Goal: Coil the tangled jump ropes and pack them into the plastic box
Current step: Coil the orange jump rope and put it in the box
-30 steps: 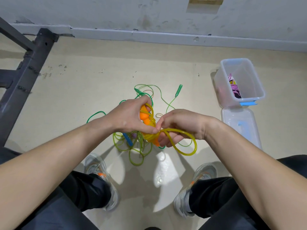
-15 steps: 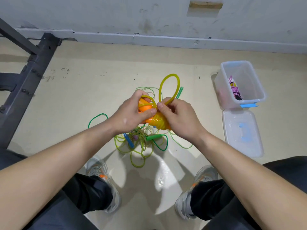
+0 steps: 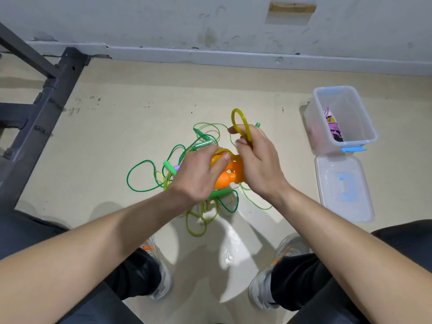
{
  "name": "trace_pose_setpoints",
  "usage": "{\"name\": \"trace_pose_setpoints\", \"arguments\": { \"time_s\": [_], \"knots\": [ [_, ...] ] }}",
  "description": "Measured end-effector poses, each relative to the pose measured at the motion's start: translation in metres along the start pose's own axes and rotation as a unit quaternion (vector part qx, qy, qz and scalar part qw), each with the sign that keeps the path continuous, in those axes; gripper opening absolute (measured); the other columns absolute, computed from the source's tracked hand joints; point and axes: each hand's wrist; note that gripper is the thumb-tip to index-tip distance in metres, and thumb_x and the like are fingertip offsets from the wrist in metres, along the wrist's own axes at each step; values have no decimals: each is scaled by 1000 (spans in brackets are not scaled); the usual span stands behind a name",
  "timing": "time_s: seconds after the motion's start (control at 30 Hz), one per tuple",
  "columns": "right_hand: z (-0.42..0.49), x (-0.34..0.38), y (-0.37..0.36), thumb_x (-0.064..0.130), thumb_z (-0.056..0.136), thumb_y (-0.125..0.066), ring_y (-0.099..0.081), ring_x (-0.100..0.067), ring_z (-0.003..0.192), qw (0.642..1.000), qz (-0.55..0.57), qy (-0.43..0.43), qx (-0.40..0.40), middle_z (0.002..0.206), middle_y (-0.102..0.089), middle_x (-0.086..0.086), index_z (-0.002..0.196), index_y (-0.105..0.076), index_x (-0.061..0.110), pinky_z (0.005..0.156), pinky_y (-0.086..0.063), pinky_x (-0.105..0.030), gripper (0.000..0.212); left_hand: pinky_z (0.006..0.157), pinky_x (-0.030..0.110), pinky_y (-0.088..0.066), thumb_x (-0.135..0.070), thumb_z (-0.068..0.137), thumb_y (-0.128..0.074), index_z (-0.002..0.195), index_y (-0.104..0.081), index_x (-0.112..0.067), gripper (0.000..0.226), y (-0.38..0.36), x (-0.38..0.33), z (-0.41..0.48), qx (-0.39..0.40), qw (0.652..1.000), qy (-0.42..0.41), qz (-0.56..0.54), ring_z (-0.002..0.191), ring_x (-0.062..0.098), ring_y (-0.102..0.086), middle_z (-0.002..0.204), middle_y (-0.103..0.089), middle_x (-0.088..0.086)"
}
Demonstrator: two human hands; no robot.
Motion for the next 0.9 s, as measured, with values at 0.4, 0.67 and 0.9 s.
{"name": "trace_pose_setpoints", "arguments": {
  "time_s": [0.4, 0.67, 0.9],
  "knots": [
    [8, 9, 8, 34, 99, -63, -37, -4, 50, 996, 82, -31, -13, 50, -46, 14, 67, -69, 11, 53, -29, -19, 39, 63, 47, -58, -50, 97, -54, 82, -71, -32, 29, -2, 14, 17, -10, 985, 79, -156, 68, 16, -60, 75, -65, -1],
    [18, -3, 17, 20, 93, -70, -38, -7, 49, 980, 123, -106, 113, 50, -46, 7, 63, -65, 12, 48, -31, -19, 32, 71, 59, -58, -47, 99, -54, 74, -69, -15, 43, -2, 21, 21, 19, 967, 147, -206, 63, 25, -61, 66, -63, 5],
    [22, -19, 15, 25, 86, -73, -39, -9, 49, 985, 5, -119, 121, 48, -43, 9, 56, -59, 14, 53, -34, -26, 35, 49, 79, -43, -69, 83, -53, 88, -73, -17, 56, -3, 20, 17, 75, 951, 191, -230, 78, 52, -69, 92, -70, 29]
  ]
}}
Point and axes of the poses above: each hand's wrist, its own z-axis towards the middle knuckle, its own y-axis out of the back of the hand, x = y × z
